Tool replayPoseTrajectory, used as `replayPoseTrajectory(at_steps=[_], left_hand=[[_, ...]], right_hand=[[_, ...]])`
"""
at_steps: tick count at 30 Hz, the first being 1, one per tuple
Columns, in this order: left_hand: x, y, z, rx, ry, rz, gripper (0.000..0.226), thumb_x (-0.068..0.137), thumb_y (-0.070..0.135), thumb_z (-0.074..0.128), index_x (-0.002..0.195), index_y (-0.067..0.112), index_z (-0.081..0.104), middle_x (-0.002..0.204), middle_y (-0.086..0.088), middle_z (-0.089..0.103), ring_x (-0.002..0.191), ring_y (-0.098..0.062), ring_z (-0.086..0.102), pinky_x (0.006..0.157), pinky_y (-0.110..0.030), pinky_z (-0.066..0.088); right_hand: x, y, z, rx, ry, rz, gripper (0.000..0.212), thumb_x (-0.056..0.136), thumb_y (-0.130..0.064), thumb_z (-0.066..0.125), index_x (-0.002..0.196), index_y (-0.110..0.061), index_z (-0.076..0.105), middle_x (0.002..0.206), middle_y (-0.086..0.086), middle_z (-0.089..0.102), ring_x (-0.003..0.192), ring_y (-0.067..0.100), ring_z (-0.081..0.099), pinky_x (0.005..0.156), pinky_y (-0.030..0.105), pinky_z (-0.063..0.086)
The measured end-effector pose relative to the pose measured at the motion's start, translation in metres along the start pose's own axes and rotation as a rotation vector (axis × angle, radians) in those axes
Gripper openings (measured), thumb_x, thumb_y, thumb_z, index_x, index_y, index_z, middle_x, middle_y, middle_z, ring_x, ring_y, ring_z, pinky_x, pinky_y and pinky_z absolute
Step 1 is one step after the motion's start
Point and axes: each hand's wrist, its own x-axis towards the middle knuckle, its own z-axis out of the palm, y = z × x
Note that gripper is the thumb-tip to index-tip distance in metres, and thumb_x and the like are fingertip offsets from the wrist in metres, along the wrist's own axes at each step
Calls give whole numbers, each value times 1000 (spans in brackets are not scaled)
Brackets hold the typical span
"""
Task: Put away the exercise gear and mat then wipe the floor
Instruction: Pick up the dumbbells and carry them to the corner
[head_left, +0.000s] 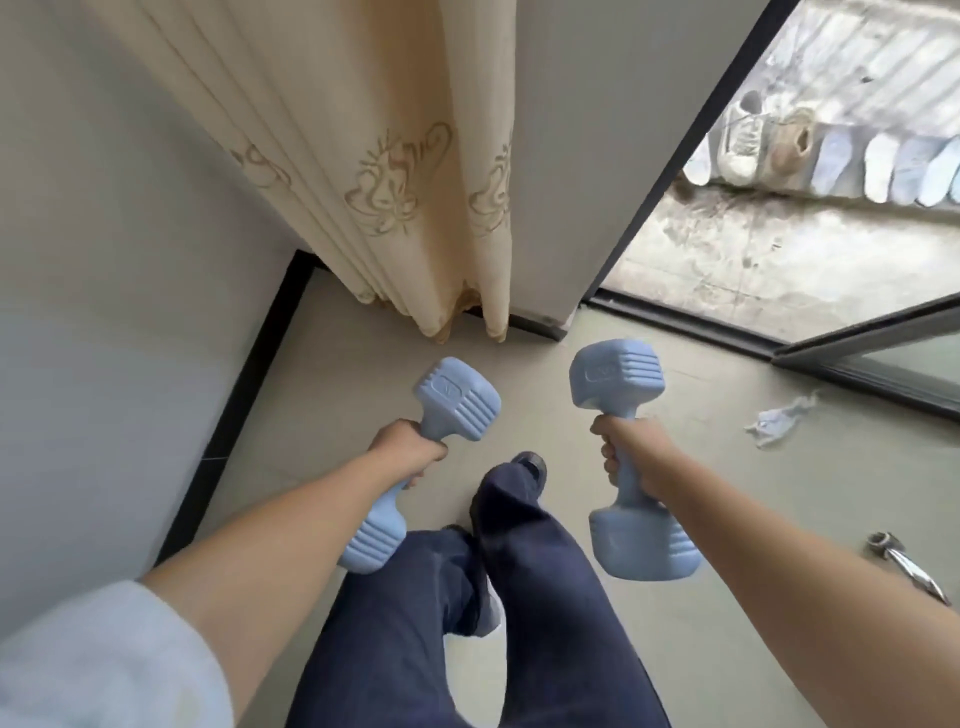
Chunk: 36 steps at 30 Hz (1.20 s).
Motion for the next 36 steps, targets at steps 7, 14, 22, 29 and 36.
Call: replayPoseTrajectory(at_steps=[7, 14, 22, 29, 36], left_hand=[[211, 25, 72, -75, -10, -67, 7, 81, 13, 58, 82, 5, 59, 58, -7, 52, 46, -20, 45, 49, -21, 39], [420, 15, 154, -157, -21, -61, 6, 83, 9, 56, 78, 6, 54, 61, -8, 52, 47, -20, 46, 48, -23, 40], [568, 9, 212, -209, -63, 35, 18, 83, 9, 58, 67, 7, 50, 56, -8, 49, 44, -19, 44, 48, -23, 40], [602, 38, 206, -286, -132, 30, 19, 88, 7, 56, 71, 8, 47, 60, -8, 47, 43, -16, 43, 48, -23, 39], [606, 47, 213, -260, -183, 63, 13, 88, 4, 54, 78, 7, 47, 59, -8, 48, 45, -17, 45, 47, -24, 42]], right_hand=[[210, 9, 45, -13, 39, 60, 17, 83, -8, 55, 69, -11, 44, 51, 6, 41, 37, 17, 35, 45, 22, 31], [411, 58, 103, 107, 86, 31, 16, 81, -6, 54, 70, -10, 44, 55, 8, 42, 38, 18, 36, 44, 21, 32], [559, 84, 148, 225, 111, -36, 13, 81, -8, 54, 71, -8, 46, 55, 9, 44, 41, 20, 39, 44, 22, 32], [593, 77, 154, 252, 100, -79, 19, 82, -5, 53, 65, -9, 45, 50, 10, 43, 35, 19, 38, 41, 22, 33], [598, 67, 159, 270, 132, -73, 19, 81, -3, 53, 64, -8, 47, 49, 10, 44, 37, 18, 38, 40, 21, 32]])
